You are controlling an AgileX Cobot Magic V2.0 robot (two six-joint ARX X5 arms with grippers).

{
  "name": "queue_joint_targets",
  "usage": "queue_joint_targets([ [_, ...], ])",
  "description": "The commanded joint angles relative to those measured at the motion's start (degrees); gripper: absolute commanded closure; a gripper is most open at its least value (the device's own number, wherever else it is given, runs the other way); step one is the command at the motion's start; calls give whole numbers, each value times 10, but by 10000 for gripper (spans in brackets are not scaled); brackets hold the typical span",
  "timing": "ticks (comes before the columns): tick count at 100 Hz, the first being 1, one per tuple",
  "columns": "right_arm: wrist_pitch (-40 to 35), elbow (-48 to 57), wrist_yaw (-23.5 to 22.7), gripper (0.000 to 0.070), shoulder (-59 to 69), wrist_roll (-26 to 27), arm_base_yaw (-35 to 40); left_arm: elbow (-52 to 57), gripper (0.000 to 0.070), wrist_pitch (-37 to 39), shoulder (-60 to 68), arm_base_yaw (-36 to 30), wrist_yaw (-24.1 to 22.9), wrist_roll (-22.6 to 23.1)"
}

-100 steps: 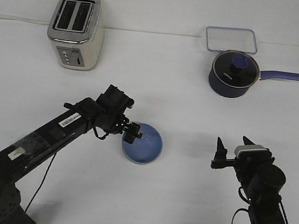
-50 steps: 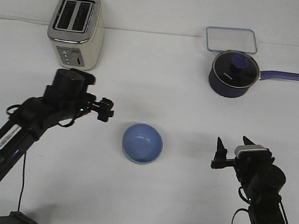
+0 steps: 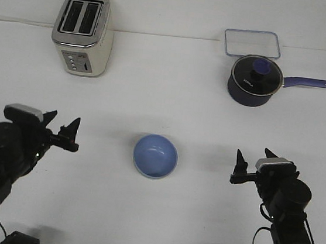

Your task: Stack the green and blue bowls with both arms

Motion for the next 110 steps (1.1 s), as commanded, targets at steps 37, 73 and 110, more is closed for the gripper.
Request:
queue_joint_targets([
  [37,6,6,-1,134,3,4,1,-250,236,65,-273,0,-60,-51],
  [73,9,6,-1,168,3,4,1,-250,265,59,-303,0,-63,-49],
  [110,9,6,-1,700,3,4,1,-250,691,58,-303,0,-63,-49],
])
